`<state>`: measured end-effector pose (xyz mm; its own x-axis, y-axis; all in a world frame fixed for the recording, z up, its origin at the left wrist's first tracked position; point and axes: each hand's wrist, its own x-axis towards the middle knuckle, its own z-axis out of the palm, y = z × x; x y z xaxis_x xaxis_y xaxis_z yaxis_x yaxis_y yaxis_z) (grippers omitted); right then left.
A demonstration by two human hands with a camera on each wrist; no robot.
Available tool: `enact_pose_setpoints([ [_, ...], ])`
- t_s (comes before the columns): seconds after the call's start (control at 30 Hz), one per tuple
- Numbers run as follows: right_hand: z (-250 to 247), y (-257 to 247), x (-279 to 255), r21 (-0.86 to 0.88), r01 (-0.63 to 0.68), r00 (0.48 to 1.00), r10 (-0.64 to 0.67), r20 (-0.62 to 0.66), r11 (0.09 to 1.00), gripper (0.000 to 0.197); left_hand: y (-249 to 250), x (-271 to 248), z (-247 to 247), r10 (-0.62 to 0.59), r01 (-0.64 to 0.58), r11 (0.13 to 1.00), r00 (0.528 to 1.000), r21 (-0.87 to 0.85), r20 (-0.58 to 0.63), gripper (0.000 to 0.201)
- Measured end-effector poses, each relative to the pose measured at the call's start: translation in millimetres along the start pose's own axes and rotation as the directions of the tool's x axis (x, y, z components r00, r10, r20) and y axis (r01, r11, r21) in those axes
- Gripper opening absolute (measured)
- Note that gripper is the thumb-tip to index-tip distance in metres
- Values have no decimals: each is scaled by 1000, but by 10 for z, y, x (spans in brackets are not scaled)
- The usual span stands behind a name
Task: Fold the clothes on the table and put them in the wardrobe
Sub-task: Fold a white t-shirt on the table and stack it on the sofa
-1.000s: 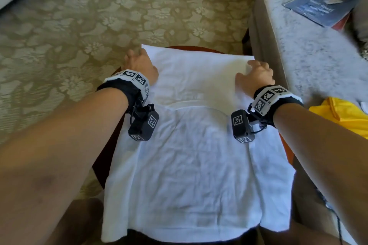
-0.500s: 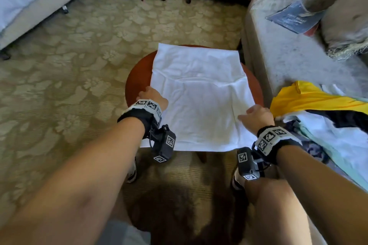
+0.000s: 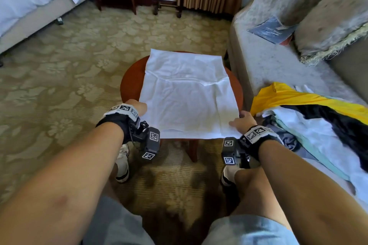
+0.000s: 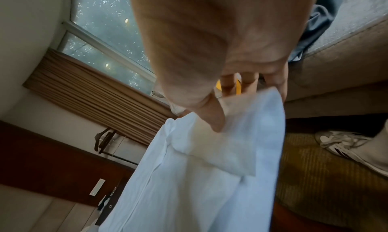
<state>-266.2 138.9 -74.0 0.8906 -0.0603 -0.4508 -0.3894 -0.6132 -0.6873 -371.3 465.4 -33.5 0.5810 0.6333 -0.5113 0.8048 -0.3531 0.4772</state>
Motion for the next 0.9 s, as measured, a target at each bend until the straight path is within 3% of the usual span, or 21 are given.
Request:
enact_pose_setpoints([
  [0.03,1,-31,-80,38,-12,999,14,-49,999,55,1,-20,-23,4,-3,1000,999,-18,41,32],
  [0.13,47,-55,-226,-321,63,998,-65,4,945,36,21,-89,-27,15,-13,999,998,-37,54,24],
  [0.17,44,-85,-258,-328,51,999,-53,3,943,34,35,-124,-30,10,-7,999,999,-49,52,22],
  [0.27,42,-44,-184,-292,64,998,-53,44,954,26,-18,-147,6,-11,17,997,996,-76,85,49],
  [0.37,33,0,-154,-149,7,998,3,69,989,6,-70,-139,17,-47,60,989,994,-137,97,50],
  [0.5,36,-41,-216,-31,-29,999,28,-47,999,17,-67,-210,32,-36,36,996,999,-79,13,26],
  [0.57,3,-67,-256,42,-69,994,72,-79,997,11,-40,-224,0,3,-8,993,999,-118,-39,29],
  [0.67,-48,-108,-322,93,-86,970,105,-218,992,42,-16,-223,-100,88,-97,987,994,-131,-70,53],
  [0.7,-64,-119,-325,95,-58,965,80,-251,994,54,3,-251,-139,144,-150,981,988,-126,-53,57],
  [0.77,-105,-158,-386,161,35,958,13,-285,986,63,35,-307,-189,271,-269,958,962,-105,11,37],
  [0.83,-153,-230,-494,240,203,928,-108,-356,949,56,63,-401,-229,306,-286,939,948,-190,88,14],
  [0.9,-225,-304,-588,280,304,905,-184,-385,911,32,87,-428,-280,267,-214,915,957,-343,115,10],
])
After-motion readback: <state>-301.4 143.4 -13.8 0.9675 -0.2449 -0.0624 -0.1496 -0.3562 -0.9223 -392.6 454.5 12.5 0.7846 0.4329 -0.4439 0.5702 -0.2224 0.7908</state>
